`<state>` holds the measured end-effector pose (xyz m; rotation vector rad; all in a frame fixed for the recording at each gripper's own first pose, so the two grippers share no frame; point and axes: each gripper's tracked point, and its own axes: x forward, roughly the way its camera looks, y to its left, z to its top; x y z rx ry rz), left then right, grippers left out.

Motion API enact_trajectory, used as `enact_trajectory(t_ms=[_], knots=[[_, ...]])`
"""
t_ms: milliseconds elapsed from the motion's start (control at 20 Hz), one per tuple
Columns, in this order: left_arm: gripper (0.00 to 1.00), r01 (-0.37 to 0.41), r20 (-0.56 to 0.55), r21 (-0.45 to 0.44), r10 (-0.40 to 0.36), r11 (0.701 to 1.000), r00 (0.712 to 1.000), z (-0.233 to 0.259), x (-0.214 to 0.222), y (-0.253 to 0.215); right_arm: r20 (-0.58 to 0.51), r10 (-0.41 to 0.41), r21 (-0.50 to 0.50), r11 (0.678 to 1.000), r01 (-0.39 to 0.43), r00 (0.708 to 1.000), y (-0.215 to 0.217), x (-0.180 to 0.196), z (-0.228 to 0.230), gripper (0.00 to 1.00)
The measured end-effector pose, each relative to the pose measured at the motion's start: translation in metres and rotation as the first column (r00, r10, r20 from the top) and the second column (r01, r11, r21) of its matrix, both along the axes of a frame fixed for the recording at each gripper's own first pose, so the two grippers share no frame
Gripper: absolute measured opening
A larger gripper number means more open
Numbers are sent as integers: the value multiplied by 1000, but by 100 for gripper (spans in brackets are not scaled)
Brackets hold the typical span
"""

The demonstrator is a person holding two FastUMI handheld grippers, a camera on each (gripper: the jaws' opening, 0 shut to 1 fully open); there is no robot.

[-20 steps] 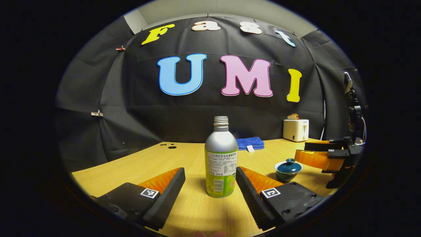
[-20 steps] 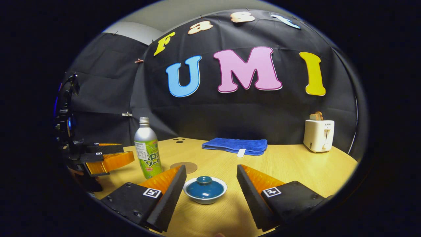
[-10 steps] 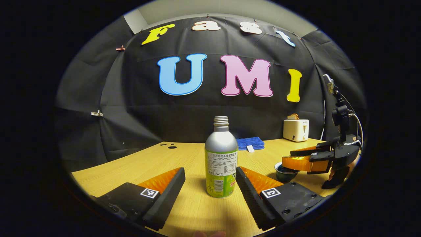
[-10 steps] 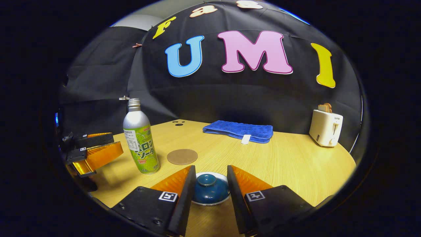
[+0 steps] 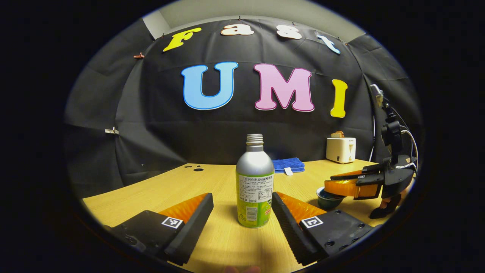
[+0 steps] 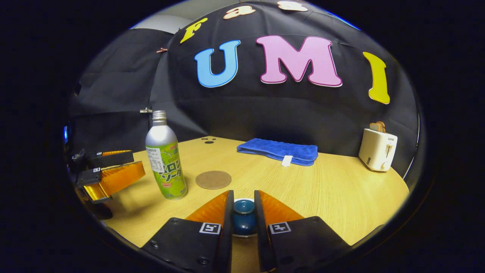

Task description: Open the teacup lid with one hand, grasp the water bottle and pour water into the teacup with the other hand; after pouring, place the water bottle on the coaster and then close the teacup lid.

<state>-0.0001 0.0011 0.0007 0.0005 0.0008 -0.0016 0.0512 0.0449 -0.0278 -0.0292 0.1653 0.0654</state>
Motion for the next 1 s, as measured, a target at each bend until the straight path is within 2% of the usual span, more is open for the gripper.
enact_trajectory(t_ms=[50,150,500,750,1000], knots=[[98,0,0,0,0,1000,1000,0,0,0,20,-9,12,1000,9,1000,-2,-1,3,31],[98,0,0,0,0,1000,1000,0,0,0,61,-31,38,999,29,998,-7,-5,9,31],[98,30,2,0,-30,1000,1000,0,9,-10,160,-69,35,997,65,985,-25,-36,25,31],[98,44,2,0,-44,999,999,1,34,-19,164,-79,37,997,74,983,-51,-62,25,31],[98,-8,-1,0,8,1000,1000,1,59,-13,167,-115,37,993,111,979,-80,-75,27,31]])
